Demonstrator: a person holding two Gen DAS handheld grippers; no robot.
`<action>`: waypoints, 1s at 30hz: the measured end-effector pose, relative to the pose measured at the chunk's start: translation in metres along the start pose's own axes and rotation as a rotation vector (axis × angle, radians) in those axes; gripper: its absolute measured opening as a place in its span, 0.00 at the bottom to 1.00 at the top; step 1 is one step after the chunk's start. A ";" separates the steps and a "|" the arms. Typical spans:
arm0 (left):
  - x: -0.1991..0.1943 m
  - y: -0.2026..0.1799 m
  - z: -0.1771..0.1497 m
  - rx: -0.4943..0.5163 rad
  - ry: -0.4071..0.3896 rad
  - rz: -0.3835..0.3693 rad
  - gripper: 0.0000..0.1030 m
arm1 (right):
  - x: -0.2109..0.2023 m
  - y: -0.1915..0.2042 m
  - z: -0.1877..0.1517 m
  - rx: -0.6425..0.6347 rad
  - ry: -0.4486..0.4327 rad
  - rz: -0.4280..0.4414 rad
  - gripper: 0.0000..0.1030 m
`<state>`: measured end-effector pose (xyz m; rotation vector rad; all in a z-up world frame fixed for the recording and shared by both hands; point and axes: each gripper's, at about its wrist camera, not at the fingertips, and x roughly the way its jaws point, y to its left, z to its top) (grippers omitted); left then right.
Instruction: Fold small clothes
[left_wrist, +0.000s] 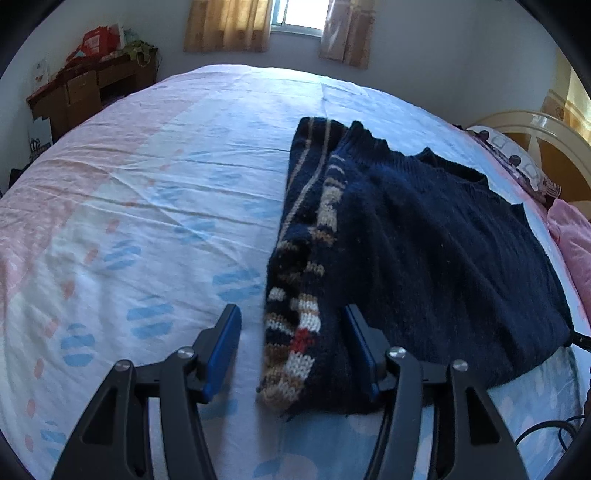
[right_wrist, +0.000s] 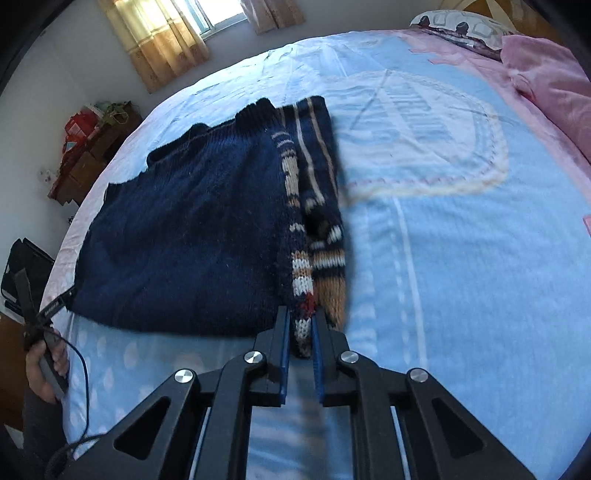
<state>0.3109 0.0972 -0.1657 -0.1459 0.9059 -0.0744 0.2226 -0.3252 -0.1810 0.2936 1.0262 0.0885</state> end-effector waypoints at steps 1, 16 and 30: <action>-0.001 0.001 -0.001 -0.002 -0.004 -0.003 0.59 | 0.001 -0.002 -0.002 0.004 -0.002 0.004 0.09; -0.018 -0.007 -0.012 0.037 -0.054 0.019 0.35 | 0.002 0.003 -0.002 0.027 -0.054 -0.005 0.11; -0.023 -0.013 -0.013 0.059 -0.087 -0.006 0.16 | 0.000 0.006 -0.003 0.023 -0.083 -0.015 0.15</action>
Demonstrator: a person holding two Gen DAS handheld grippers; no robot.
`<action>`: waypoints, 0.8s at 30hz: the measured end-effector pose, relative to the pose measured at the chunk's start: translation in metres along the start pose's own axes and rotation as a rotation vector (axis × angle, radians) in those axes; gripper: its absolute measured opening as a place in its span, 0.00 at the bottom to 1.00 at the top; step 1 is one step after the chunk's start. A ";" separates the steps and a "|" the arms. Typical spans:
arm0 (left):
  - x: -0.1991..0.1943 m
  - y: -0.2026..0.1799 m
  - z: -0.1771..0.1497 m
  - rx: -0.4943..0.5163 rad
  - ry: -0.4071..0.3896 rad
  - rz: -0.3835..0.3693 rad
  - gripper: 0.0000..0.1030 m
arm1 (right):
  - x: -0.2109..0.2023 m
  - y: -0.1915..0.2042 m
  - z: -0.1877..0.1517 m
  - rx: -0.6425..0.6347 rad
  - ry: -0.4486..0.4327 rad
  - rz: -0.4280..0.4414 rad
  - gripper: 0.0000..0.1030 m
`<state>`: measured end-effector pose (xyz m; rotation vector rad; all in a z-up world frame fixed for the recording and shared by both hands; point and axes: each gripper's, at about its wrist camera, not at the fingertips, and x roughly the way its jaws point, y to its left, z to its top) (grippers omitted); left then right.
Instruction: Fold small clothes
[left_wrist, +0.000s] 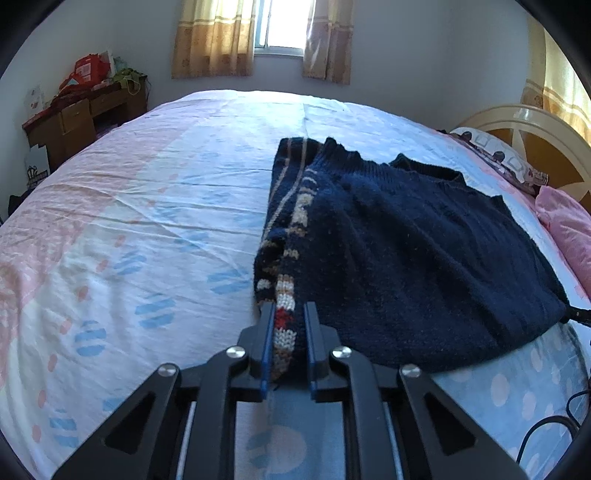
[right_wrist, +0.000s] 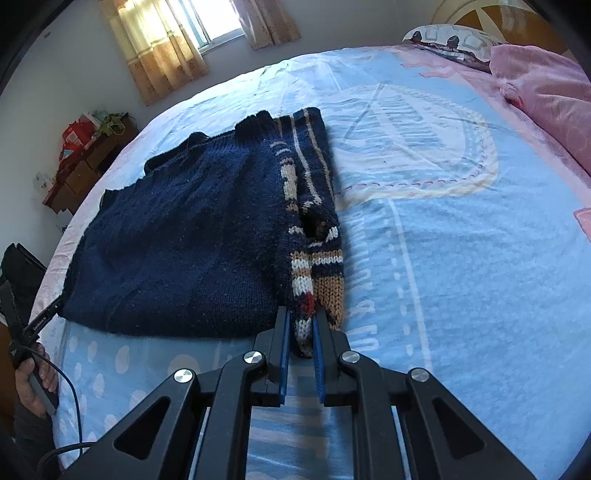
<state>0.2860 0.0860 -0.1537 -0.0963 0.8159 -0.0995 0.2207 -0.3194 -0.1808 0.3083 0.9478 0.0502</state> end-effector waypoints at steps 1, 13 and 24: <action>0.000 0.000 0.000 -0.004 0.003 0.004 0.19 | 0.000 -0.002 0.001 0.020 -0.003 0.014 0.17; -0.015 0.003 -0.002 -0.008 -0.036 -0.043 0.11 | -0.005 0.017 0.004 -0.064 -0.008 -0.009 0.08; -0.011 0.017 -0.010 -0.049 0.045 -0.109 0.13 | -0.001 -0.001 0.000 -0.042 0.020 -0.027 0.08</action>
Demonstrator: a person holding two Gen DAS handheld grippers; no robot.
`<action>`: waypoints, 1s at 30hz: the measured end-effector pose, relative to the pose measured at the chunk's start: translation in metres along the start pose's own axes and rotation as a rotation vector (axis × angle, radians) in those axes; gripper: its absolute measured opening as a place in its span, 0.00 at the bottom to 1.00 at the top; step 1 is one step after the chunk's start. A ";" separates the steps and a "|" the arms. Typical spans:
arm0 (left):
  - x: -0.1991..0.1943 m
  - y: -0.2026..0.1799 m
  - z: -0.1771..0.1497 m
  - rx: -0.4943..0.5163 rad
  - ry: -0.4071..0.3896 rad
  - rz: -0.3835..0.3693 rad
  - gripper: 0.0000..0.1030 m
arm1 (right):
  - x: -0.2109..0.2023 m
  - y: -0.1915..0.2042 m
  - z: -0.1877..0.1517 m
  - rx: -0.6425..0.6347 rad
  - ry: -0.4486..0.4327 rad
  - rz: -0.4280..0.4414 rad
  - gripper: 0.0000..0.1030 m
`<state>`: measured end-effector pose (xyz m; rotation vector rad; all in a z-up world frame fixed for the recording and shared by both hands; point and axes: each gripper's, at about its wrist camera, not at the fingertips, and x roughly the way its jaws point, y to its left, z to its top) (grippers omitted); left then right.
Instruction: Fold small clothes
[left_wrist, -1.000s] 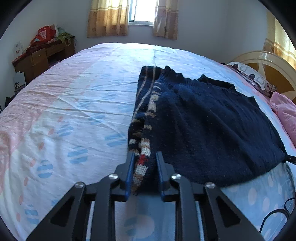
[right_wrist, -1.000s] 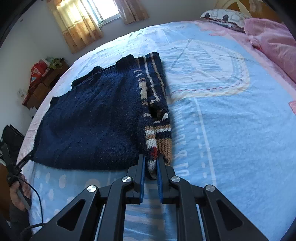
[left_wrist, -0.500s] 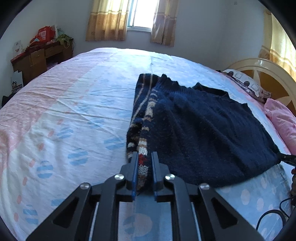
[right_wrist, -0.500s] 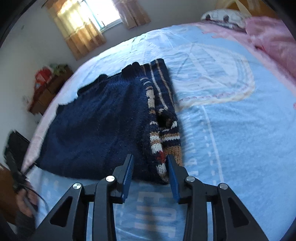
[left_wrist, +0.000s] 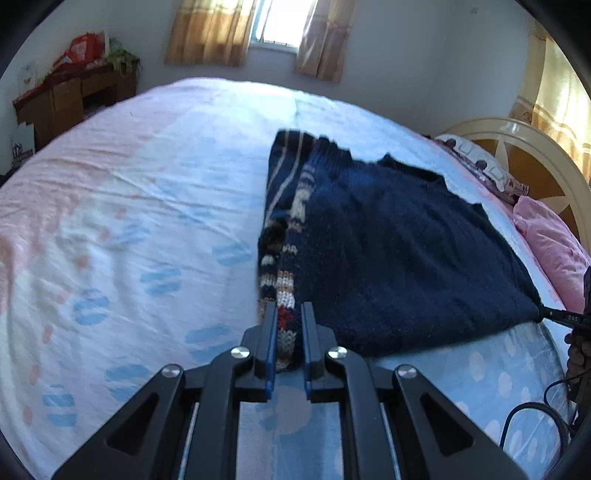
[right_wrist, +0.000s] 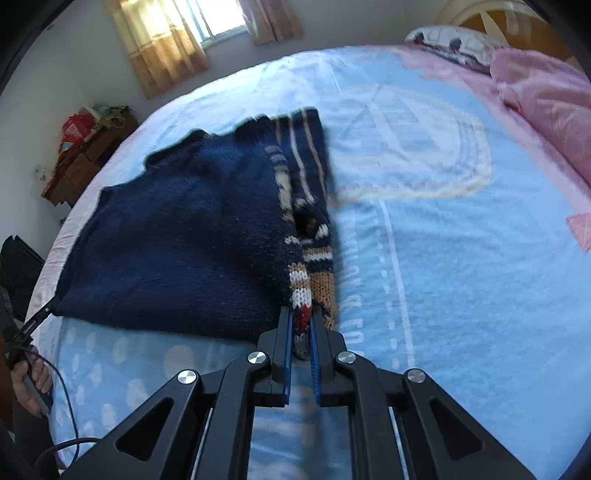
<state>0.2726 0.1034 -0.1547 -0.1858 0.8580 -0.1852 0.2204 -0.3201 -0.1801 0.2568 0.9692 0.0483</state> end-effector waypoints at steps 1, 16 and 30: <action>0.000 0.001 -0.001 -0.003 0.004 0.007 0.14 | -0.002 0.000 0.001 0.010 -0.012 0.000 0.08; 0.002 -0.005 -0.009 0.021 0.040 0.091 0.38 | -0.002 0.121 0.028 -0.215 -0.059 0.053 0.41; -0.023 0.022 -0.012 -0.096 0.000 0.082 0.74 | 0.027 0.204 0.003 -0.418 -0.008 -0.010 0.42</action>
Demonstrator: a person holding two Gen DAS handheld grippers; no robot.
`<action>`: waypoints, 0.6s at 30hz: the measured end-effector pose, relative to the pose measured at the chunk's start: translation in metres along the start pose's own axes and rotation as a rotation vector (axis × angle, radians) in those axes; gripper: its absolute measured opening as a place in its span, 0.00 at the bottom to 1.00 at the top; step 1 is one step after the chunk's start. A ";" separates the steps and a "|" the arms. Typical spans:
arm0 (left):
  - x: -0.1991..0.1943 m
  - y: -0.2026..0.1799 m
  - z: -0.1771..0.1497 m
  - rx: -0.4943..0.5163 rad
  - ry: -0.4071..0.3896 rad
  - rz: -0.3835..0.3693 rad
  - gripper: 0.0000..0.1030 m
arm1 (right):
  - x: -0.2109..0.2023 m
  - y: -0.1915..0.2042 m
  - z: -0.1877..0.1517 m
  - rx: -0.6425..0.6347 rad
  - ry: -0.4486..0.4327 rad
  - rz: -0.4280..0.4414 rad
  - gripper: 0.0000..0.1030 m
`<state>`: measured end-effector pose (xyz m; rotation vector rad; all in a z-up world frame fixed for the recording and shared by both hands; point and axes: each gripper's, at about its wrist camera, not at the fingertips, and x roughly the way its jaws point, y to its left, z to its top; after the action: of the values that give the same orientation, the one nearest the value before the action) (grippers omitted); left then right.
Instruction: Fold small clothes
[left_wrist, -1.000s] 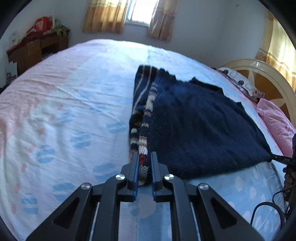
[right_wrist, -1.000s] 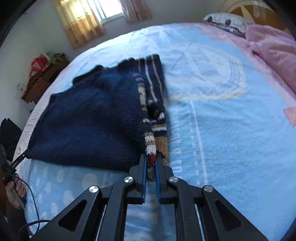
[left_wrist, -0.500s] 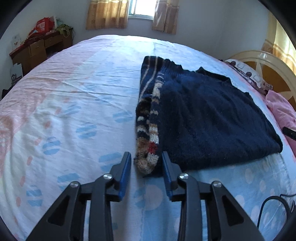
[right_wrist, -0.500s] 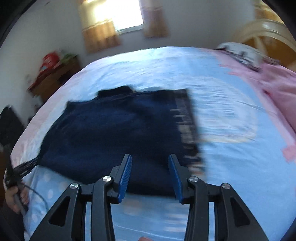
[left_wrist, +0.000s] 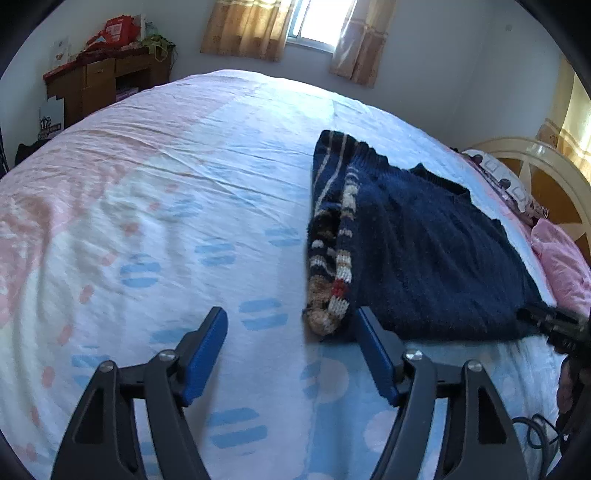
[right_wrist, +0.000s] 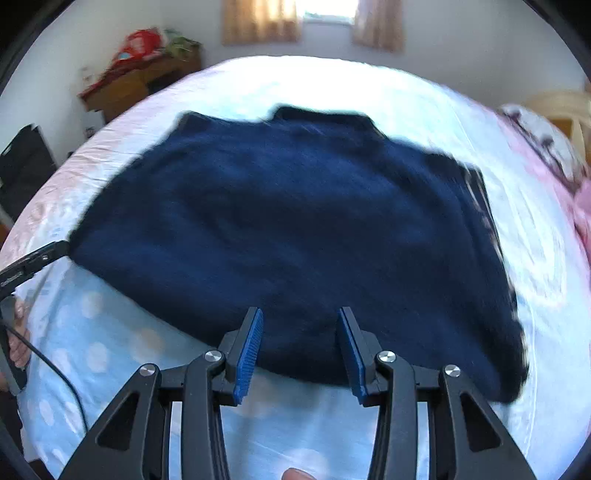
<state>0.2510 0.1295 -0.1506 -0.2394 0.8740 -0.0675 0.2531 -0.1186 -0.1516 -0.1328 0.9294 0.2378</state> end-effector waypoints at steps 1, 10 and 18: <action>-0.001 0.000 -0.001 0.006 -0.003 0.005 0.75 | 0.001 0.011 0.006 -0.013 -0.010 0.017 0.42; -0.008 0.008 -0.006 0.052 0.015 0.048 0.75 | 0.054 0.088 0.023 -0.045 0.045 0.123 0.42; -0.013 0.020 -0.007 0.061 0.039 0.030 0.76 | 0.040 0.092 0.008 -0.097 0.011 0.091 0.42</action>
<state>0.2369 0.1502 -0.1500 -0.1682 0.9132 -0.0710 0.2584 -0.0219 -0.1805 -0.1814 0.9358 0.3670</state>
